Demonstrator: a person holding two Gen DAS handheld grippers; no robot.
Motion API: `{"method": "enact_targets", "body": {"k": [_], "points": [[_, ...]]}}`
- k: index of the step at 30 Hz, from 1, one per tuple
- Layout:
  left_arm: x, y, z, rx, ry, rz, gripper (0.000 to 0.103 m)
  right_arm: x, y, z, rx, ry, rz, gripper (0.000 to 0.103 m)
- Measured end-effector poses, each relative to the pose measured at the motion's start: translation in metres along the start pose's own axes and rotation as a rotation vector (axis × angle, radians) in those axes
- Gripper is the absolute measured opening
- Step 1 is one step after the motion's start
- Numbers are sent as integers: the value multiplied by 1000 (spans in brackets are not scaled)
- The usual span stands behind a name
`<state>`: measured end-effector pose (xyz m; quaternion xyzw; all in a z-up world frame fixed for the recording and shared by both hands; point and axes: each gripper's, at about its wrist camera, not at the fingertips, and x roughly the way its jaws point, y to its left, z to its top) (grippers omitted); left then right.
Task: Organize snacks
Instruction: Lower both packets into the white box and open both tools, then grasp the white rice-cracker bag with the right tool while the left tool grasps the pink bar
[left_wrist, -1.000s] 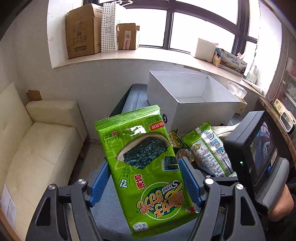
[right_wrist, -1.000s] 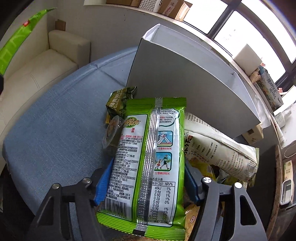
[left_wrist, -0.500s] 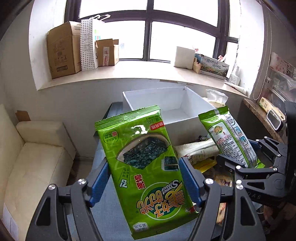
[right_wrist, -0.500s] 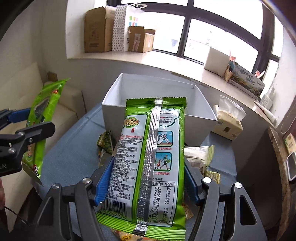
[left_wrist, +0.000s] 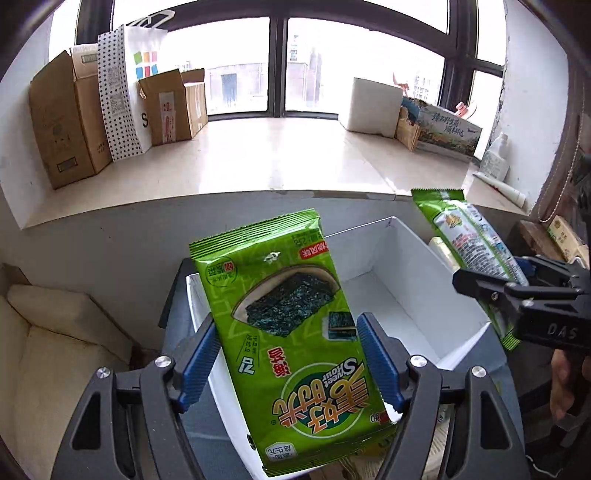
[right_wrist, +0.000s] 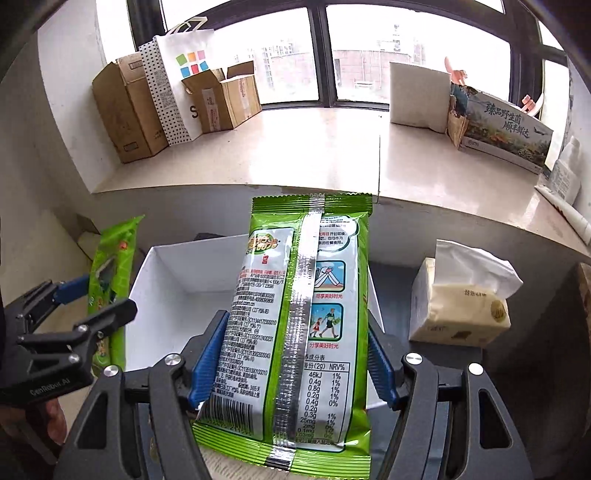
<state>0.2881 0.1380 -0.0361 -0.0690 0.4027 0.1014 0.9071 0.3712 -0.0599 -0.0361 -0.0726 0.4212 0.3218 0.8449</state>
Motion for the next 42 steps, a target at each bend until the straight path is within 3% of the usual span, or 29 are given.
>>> {"method": "enact_targets", "body": {"k": [2,3,4,5,12,14,20,25,29,35,38,42], "points": [[21,3,4,-1,47,-8,87,16,-8,10,32,16,14,80],[27,4,3,-4,56,-24,100,23,-8,12,43,23,11,88],[29,6,2,-6,49,-43,103,28,-9,12,47,32,-7,100],[29,7,0,0,38,-52,103,32,-9,10,45,26,-32,103],[11,15,-24,-3,0,-105,103,7,-18,-4,85,-87,-44,103],[-7,16,-27,-2,-74,-118,103,-12,-18,-7,88,-150,-27,103],[-65,7,-35,29,-162,-138,103,-67,0,-23,11,-218,-52,103],[-116,-12,-73,129,-197,-132,103,-119,25,-73,-144,-305,-92,103],[-132,-18,-119,116,-152,-187,103,-131,40,-129,-204,-254,-56,103],[-134,-24,-187,71,-73,-247,103,-110,51,-211,-247,-145,-43,103],[-131,-28,-201,81,-51,-230,103,-90,56,-224,-326,-75,-60,103],[-128,-21,-203,62,-51,-248,103,-71,75,-220,-582,-63,-124,103]]}}
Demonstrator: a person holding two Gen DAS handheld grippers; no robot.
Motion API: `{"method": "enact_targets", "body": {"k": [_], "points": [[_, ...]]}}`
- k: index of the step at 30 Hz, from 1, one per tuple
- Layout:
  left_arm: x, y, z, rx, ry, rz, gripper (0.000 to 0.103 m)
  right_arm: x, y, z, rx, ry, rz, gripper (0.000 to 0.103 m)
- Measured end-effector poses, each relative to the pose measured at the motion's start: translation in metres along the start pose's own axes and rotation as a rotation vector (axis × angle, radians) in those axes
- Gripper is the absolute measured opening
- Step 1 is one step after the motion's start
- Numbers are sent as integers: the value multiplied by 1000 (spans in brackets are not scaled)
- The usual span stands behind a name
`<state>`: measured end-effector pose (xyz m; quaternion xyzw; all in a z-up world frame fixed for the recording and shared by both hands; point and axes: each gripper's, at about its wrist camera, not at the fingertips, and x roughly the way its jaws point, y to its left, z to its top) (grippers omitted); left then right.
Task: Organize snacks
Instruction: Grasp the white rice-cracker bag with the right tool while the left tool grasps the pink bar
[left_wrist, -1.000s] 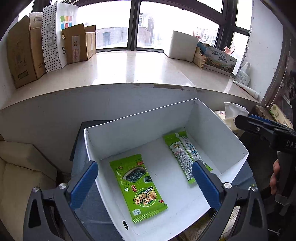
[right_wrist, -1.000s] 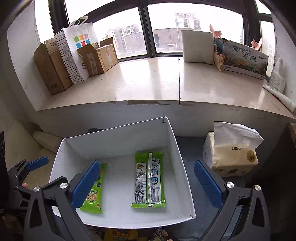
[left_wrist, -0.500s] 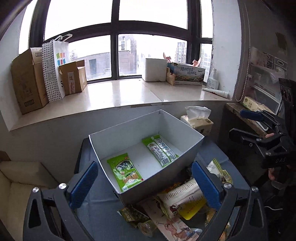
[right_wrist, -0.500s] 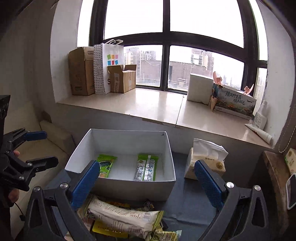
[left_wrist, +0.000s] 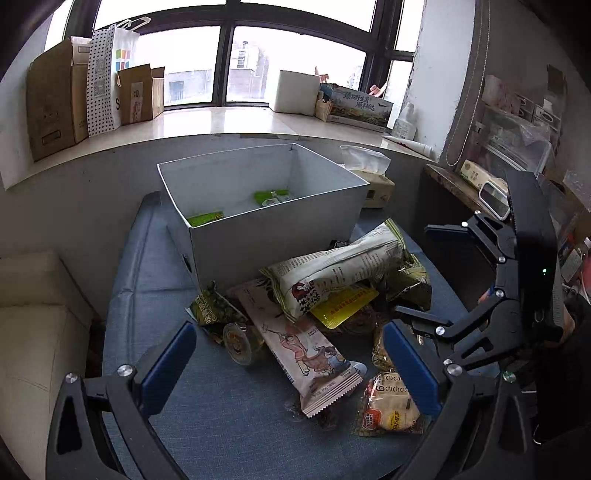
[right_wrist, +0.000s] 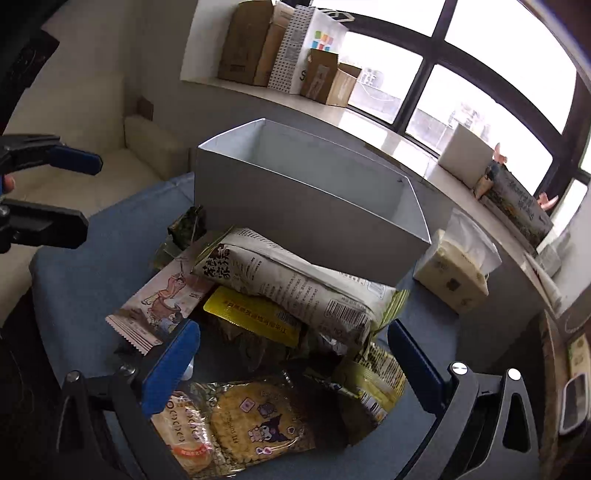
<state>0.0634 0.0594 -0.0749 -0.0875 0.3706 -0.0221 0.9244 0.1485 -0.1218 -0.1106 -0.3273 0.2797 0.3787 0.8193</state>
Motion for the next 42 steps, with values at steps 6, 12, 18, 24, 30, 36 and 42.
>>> {"method": "enact_targets", "body": {"k": [6,12,18,24,30,36,42], "points": [[11,11,-9,-39,34,-4,103,44,1,27,-308,94,26,103],[21,7,-18,-37,61,-15,103,90,-4,32,-444,220,95,98],[26,6,-25,-30,81,-7,103,101,-15,34,-331,274,220,46],[31,11,-25,-74,96,-2,103,60,-20,30,-194,210,233,43],[53,3,-24,-142,157,38,103,3,-48,20,204,114,190,43],[88,-29,-25,-131,220,167,103,-34,-57,-15,464,67,116,43],[133,-35,-27,-141,301,307,74,-33,-62,-30,557,57,114,43]]}}
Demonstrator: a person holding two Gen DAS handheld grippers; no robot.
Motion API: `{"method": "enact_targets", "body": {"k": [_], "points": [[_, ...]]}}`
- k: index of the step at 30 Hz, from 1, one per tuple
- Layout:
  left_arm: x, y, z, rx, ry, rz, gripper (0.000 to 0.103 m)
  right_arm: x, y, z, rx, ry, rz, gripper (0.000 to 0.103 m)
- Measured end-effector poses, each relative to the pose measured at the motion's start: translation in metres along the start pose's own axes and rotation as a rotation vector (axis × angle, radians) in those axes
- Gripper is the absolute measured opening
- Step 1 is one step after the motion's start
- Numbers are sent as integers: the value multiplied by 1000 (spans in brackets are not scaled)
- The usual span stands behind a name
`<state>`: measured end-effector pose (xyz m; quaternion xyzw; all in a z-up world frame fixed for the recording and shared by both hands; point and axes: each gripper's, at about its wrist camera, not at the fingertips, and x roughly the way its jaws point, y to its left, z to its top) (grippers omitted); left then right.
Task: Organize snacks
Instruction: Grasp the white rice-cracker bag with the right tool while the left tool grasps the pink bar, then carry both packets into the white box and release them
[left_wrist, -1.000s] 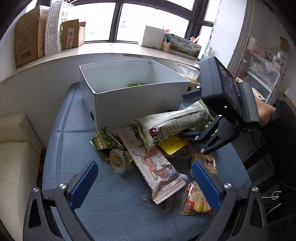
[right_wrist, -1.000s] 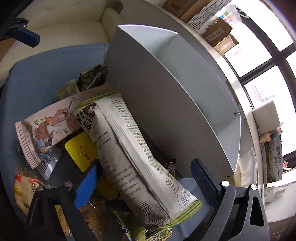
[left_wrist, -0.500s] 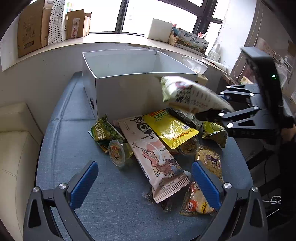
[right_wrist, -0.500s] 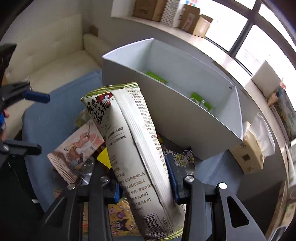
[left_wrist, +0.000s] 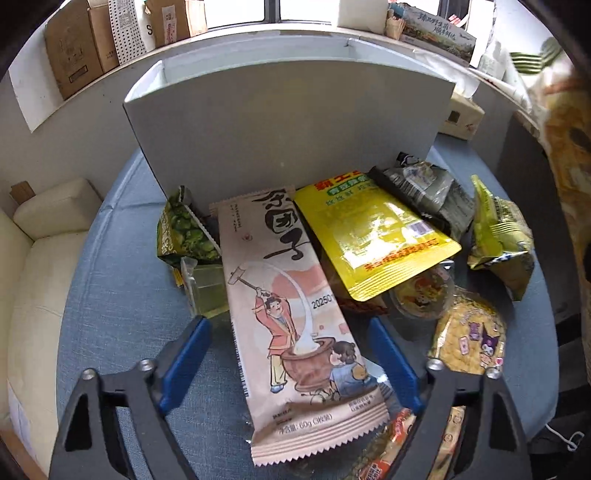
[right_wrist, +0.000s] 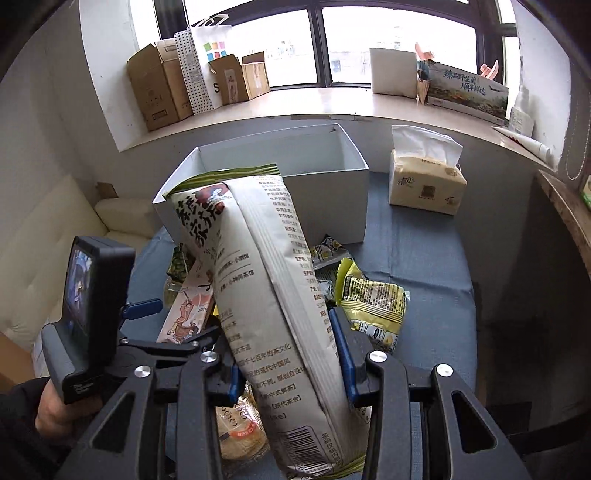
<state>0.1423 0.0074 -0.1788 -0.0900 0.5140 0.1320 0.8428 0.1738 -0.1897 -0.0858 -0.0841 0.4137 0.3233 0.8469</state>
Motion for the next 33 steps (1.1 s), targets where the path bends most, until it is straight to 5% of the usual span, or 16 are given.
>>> {"method": "enact_targets", "body": {"k": [1,4,19,33], "points": [[6,3,0,-23,25,-30,65,2,-2,-3,1,7,-8,43],[6,11,0,-47,16,-64,61,5,-8,-12,41,10,15,43],[-55,43,-36,27,-49,-211,56,12,-8,-28,88,32,39,43],[-127,52,-24,66,-240,-274,56,7,5,-20,71,4,52,43]]}}
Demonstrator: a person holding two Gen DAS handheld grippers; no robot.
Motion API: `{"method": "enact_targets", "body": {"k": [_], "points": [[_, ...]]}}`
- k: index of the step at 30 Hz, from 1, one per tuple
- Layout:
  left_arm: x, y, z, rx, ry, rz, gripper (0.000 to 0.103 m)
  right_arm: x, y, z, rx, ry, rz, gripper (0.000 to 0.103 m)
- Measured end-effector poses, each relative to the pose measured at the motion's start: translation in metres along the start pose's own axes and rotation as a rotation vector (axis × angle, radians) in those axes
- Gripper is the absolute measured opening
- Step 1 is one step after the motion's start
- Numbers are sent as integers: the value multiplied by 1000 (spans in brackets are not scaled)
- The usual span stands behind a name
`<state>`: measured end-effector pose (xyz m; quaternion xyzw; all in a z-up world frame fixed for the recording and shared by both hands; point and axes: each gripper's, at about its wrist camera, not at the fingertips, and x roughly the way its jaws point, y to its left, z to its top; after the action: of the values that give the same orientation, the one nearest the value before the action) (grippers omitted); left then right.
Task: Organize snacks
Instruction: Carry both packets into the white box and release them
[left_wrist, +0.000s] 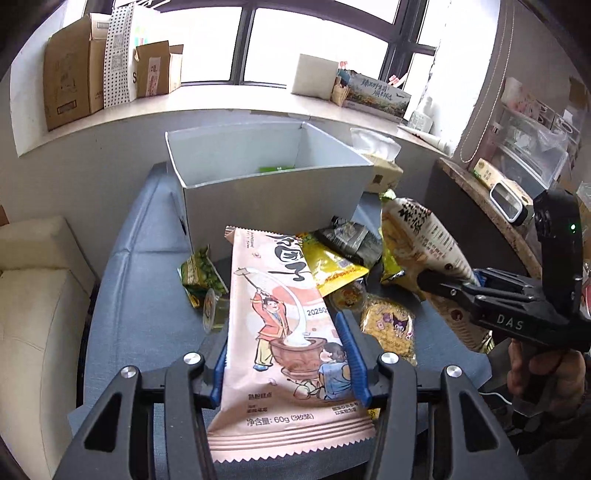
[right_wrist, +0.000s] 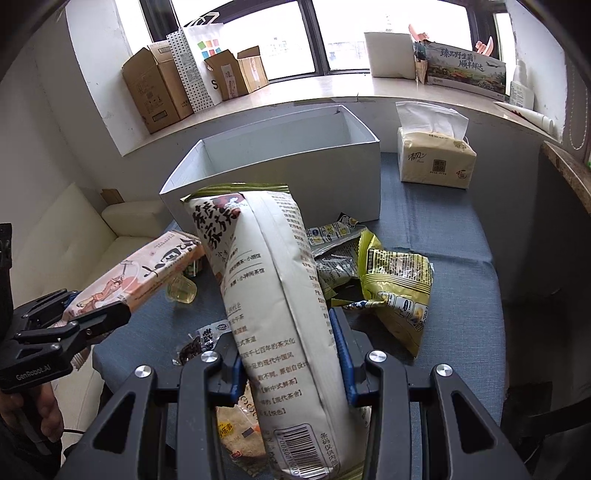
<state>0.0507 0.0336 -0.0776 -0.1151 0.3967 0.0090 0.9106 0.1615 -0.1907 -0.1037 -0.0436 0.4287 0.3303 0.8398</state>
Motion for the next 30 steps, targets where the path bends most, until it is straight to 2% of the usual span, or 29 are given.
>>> {"method": "enact_targets", "body": {"k": [7,14,18,20,23,27,28,30], "points": [[-18,7,39,-8,-91,-1,56,-8,0,24,20,-45,0,43],[-3,28,98,-36,-159,15,56,-4,4,85,23,-117,-15,43],[27,44,133,-68,-166,40,56,25,-1,134,58,-113,-51,43],[46,50,151,-77,-163,67,56,48,-3,159,71,-91,-79,42],[74,59,174,-96,-160,60,56,87,-5,194,64,-32,-130,42],[118,56,192,-102,-117,93,56,129,-18,227,102,14,-188,42],[129,55,193,-103,-102,100,56,138,-24,232,123,24,-192,43],[153,50,194,-103,-54,101,58,153,-35,236,172,59,-167,57]]}}
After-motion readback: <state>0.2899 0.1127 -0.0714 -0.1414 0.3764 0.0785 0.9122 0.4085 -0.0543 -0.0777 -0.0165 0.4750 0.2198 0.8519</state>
